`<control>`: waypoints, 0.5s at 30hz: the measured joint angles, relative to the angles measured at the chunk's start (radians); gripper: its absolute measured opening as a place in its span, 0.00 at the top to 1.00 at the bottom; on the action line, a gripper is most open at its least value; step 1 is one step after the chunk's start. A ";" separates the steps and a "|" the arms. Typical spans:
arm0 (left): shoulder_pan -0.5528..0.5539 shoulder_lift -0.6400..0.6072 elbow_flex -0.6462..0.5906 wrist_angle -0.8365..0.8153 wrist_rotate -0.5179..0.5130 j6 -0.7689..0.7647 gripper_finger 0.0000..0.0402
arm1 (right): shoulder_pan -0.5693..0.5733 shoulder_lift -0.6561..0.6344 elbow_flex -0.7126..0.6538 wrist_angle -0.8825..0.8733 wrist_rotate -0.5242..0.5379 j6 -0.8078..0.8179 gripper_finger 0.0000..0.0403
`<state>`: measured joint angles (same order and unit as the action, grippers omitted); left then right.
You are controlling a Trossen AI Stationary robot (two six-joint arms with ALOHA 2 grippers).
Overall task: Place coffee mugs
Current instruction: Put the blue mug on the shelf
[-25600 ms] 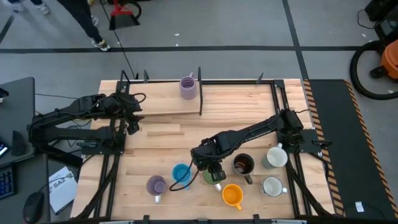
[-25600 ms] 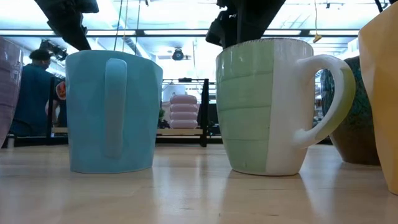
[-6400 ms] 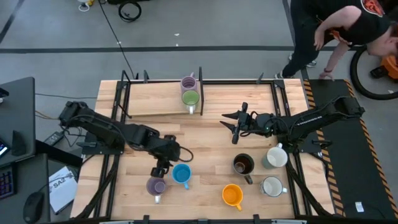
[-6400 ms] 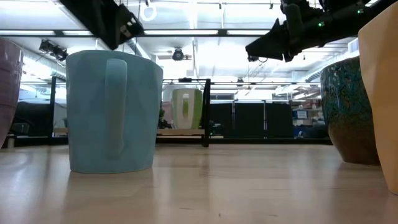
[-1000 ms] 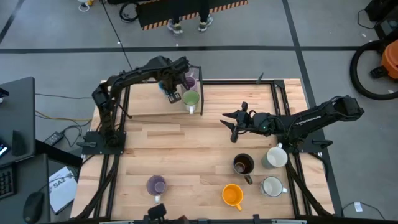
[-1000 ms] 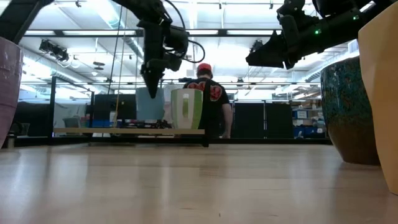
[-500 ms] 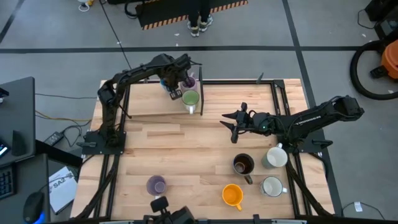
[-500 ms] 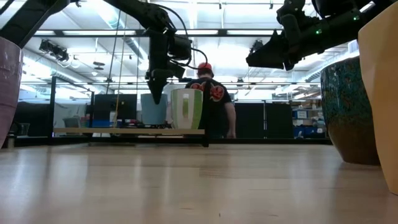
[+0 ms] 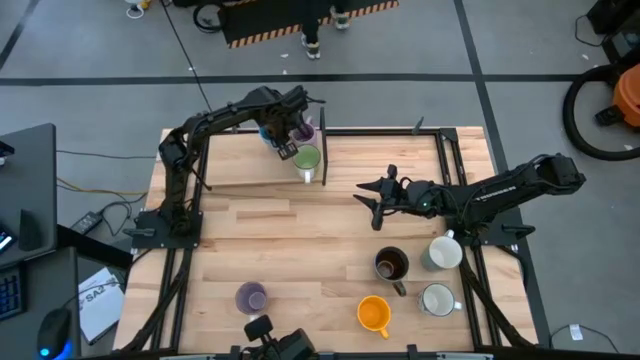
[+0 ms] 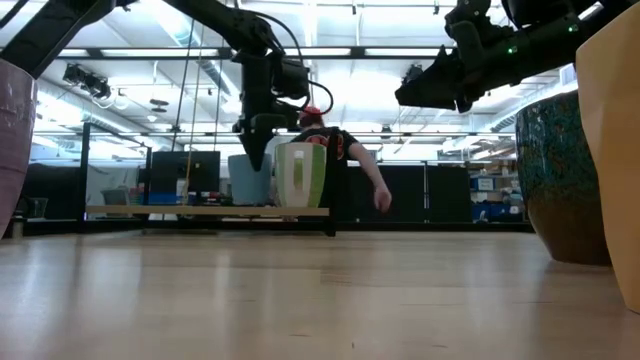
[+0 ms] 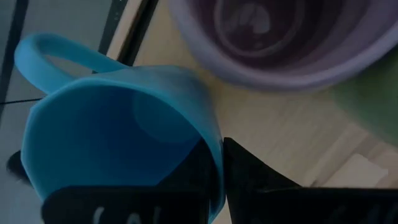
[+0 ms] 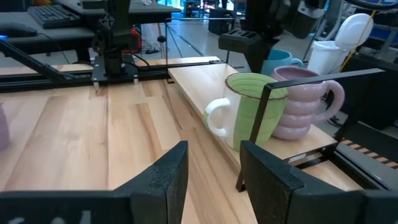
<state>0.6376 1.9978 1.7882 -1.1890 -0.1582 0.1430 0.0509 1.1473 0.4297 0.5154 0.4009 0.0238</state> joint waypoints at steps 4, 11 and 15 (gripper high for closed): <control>-0.001 0.002 0.000 0.007 -0.001 0.017 0.93 | 0.000 0.000 0.000 0.000 -0.016 0.001 0.63; -0.006 0.002 0.000 0.009 -0.003 0.025 0.92 | 0.000 0.000 0.000 0.000 -0.018 0.007 0.63; -0.013 0.002 0.000 0.006 0.007 0.031 0.92 | 0.000 0.000 0.000 0.000 -0.021 0.007 0.63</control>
<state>0.6243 2.0003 1.7878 -1.1827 -0.1512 0.1738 0.0509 1.1473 0.4297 0.5156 0.3801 0.0311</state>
